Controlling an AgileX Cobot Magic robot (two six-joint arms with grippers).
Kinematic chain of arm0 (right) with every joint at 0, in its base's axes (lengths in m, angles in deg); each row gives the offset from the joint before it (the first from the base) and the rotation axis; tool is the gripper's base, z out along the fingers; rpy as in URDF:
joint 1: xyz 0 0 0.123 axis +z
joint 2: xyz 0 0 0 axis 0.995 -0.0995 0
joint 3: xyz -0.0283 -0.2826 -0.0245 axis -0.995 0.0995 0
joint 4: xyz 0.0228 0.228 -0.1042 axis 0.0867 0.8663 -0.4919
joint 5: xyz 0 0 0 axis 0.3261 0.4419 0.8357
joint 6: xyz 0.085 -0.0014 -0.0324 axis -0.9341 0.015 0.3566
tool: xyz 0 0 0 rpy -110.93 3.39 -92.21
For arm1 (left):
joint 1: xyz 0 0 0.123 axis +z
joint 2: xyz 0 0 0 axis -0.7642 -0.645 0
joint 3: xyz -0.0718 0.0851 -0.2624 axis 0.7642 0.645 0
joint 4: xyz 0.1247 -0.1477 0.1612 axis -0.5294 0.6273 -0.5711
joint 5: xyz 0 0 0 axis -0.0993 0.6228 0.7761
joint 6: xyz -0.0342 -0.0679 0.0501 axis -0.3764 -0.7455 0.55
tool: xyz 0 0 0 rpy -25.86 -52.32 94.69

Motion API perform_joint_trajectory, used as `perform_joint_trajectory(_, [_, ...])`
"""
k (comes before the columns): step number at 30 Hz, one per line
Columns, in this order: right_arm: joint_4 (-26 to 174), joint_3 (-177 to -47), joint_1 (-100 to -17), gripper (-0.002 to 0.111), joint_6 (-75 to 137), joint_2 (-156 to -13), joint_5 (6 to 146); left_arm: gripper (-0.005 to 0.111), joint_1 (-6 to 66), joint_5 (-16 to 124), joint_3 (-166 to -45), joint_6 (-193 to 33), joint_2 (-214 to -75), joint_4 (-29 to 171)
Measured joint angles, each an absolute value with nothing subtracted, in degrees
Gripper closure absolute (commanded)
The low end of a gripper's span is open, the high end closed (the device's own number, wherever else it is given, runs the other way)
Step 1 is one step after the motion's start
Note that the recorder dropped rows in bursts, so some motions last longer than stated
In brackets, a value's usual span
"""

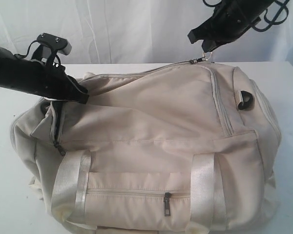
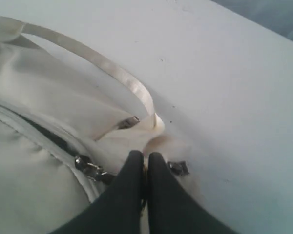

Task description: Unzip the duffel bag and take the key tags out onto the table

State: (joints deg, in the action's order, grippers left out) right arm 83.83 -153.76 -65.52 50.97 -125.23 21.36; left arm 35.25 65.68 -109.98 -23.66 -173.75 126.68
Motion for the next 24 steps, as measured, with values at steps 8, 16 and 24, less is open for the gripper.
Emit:
perform_joint_trajectory(8, [79.55,-153.76,-66.33,0.108,47.72,-122.64,14.97,0.107,35.25,66.05,-109.98,-23.66,-173.66,126.68])
perform_joint_trajectory(16, [79.21,-153.76,-66.46,0.108,47.04,-120.4,9.43,0.107,35.25,66.27,-109.98,-23.66,-173.66,126.68])
perform_joint_trajectory(24, [79.21,-153.4,-66.46,0.108,46.71,-119.61,7.18,0.107,35.25,66.38,-109.98,-23.66,-173.66,126.68])
